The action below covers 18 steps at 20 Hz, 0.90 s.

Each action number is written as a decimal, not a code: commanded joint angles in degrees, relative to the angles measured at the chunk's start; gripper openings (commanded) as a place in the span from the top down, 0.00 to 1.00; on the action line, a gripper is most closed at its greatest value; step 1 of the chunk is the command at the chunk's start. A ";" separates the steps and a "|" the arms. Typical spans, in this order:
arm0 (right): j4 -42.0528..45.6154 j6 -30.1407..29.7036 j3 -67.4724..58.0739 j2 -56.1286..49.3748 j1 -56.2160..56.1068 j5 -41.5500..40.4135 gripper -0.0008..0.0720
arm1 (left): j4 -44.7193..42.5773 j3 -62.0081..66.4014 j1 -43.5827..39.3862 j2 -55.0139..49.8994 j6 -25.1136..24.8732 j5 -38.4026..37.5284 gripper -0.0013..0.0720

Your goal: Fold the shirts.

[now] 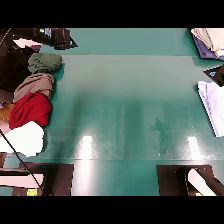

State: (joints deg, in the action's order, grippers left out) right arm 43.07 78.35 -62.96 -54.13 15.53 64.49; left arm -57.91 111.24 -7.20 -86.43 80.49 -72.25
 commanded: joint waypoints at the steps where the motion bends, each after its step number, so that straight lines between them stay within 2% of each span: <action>1: -0.04 0.04 -0.07 0.04 0.04 0.00 0.96 | -6.29 0.00 0.04 -0.22 -1.38 7.98 0.41; 2: -0.07 0.04 -0.04 0.04 0.04 0.07 0.96 | -14.03 0.00 0.11 -0.61 0.57 11.47 0.06; 5: -0.04 0.07 -0.04 0.04 0.04 0.22 0.96 | -40.02 0.00 1.25 -4.48 9.64 15.45 0.07; 6: -0.04 0.07 -0.04 0.04 0.04 0.20 0.96 | -42.21 0.00 2.75 -6.64 10.95 16.31 0.07; 8: -0.02 0.04 -0.04 0.04 0.04 0.20 0.96 | -42.14 0.00 6.91 -11.91 12.70 19.45 0.07; 13: 0.00 0.07 -0.02 0.04 0.04 0.66 0.96 | -38.23 0.00 15.30 -23.15 12.48 23.80 0.07; 18: -0.02 0.09 -0.02 0.04 0.04 3.37 0.96 | -35.36 0.00 17.00 -28.57 12.09 28.85 0.07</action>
State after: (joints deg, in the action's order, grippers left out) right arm 43.05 78.41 -62.96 -54.13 15.55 66.30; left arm -95.20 111.20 8.49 -111.87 92.47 -46.83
